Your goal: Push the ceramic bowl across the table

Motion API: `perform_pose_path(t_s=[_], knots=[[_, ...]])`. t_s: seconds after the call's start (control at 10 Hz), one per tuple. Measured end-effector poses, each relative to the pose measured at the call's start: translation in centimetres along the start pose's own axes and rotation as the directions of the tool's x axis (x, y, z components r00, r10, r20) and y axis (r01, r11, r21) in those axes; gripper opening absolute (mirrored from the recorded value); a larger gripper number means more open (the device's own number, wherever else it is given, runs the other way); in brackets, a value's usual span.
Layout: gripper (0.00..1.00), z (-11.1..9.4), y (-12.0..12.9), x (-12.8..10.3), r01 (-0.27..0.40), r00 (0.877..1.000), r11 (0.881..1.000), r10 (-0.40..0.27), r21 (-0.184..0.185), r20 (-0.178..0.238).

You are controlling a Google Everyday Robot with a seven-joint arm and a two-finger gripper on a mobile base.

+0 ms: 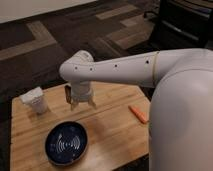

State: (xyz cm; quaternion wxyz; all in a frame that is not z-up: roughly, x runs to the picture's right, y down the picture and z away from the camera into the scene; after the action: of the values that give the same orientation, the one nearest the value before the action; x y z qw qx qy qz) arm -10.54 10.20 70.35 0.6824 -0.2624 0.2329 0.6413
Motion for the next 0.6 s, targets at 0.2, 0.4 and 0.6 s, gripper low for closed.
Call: perform_pose_path(t_s=[0.2,0.4,0.6], knots=[[0.65,0.00,0.00,0.00,0.000,1.000,1.000,0.000,0.000,0.000],[0.65,0.19,-0.11,0.17,-0.004,1.000,1.000,0.004,0.003,-0.004],[0.65,0.83,-0.56,0.76,-0.005,1.000,1.000,0.005,0.021,0.001]])
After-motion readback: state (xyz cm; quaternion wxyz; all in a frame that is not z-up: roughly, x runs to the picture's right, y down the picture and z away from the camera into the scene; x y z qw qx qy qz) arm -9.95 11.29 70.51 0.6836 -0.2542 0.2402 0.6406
